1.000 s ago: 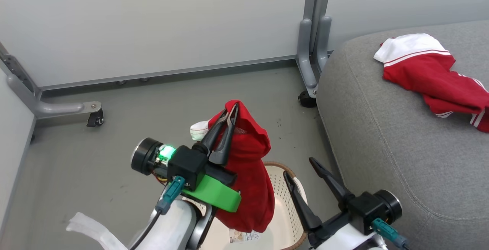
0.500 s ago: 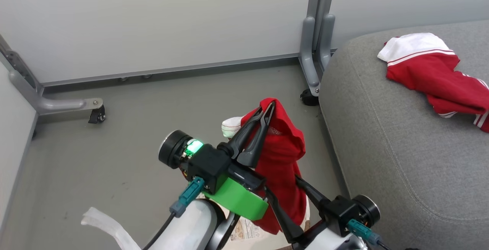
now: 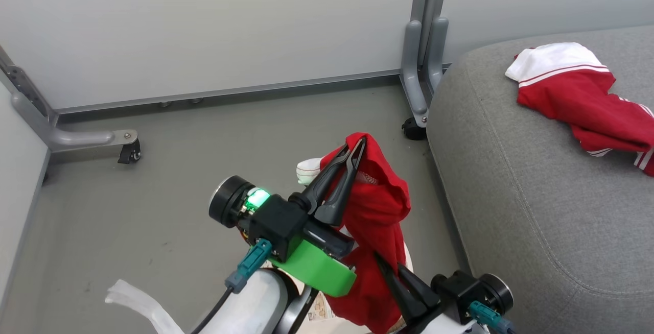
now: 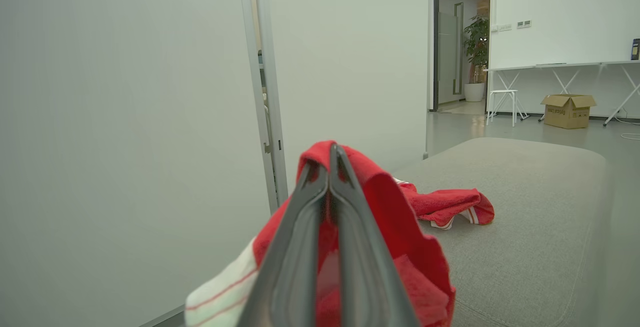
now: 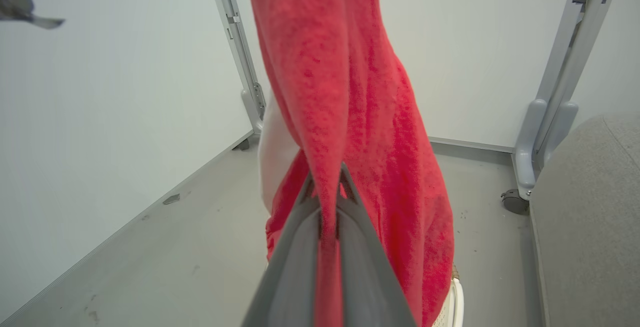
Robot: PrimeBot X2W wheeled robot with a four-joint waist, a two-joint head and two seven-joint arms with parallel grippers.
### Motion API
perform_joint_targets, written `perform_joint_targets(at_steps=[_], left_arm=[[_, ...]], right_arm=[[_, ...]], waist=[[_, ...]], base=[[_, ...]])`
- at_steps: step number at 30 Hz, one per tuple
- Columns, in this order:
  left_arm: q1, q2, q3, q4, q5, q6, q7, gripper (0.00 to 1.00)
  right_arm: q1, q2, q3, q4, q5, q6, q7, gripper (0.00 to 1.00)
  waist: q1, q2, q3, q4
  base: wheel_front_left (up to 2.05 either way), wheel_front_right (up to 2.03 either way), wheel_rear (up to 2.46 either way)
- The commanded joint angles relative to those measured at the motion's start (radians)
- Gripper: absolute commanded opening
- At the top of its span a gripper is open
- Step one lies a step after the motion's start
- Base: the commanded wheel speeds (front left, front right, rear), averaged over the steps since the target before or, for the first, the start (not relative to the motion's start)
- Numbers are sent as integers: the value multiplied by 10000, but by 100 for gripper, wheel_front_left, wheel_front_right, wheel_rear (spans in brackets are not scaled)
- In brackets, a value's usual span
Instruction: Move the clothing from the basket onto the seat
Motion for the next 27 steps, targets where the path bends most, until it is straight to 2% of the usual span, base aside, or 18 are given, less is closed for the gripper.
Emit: perform_joint_targets(at_steps=[1,5,7,8,9,27], left_arm=[[140,51,16,99,-58,53,1,0],[193,99,28,374,-91,98,-56,0],[220,90,29,468,-124,118,-74,34],[217,82,19,504,-148,115,-86,96],[224,70,25,541,-195,118,-89,100],[104,157,109,877,-240,351,-220,100]], right_arm=[[203,-37,-6,-35,67,-14,-30,0],[259,-96,-11,-106,91,-14,-30,0],[326,-121,-42,-144,97,-14,-30,0],[344,-126,-58,-164,100,-14,-30,0],[357,-127,-69,-175,102,-14,-30,0],[110,-121,-330,-355,10,-14,-30,0]], waist=[[1,0,-11,8],[1,0,-22,31],[1,0,-21,41],[1,0,-18,45],[1,0,-15,46],[1,0,290,-266]], base=[[0,0,0],[0,0,0],[0,0,0],[0,0,0],[0,0,0],[0,0,0]])
